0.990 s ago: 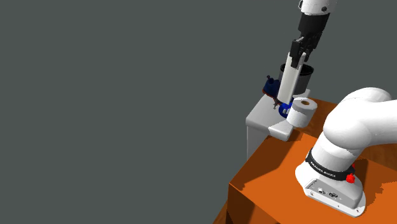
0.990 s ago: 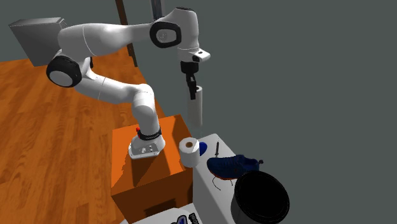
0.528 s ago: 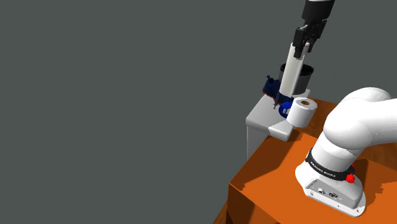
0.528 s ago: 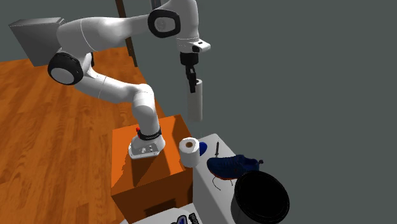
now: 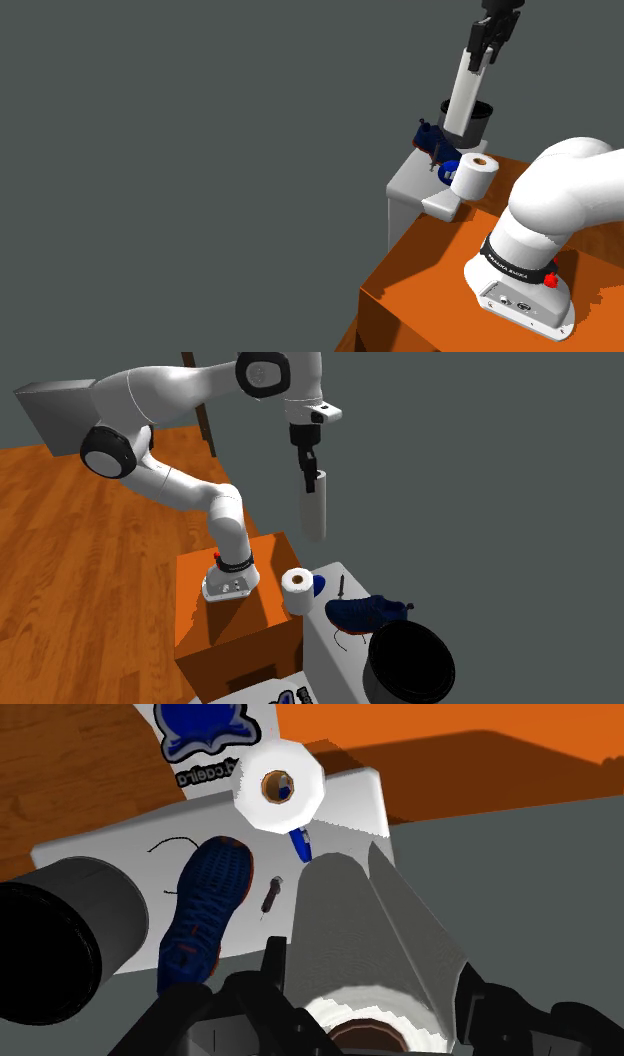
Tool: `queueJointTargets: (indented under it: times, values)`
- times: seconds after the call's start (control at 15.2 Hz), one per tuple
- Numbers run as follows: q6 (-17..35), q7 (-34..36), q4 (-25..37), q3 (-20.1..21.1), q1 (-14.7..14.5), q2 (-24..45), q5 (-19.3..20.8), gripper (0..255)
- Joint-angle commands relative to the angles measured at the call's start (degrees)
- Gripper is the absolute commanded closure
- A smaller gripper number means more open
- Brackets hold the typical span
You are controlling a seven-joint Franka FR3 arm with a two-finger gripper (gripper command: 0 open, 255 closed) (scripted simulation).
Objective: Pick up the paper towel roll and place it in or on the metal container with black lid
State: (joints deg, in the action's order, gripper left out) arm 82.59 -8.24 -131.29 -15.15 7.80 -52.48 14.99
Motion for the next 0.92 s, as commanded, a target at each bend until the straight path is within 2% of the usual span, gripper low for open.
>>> queueJointTargets:
  times: [0.0,0.46,0.86]
  values:
    - [0.6,-2.4,2.8,-2.7,-0.1,2.9,1.4,255]
    - [2.8,-11.0,14.1,-12.1,-1.7,14.0,4.1,255]
    - [3.9,-19.6,26.3,-21.7,-4.3,25.5,2.7,255]
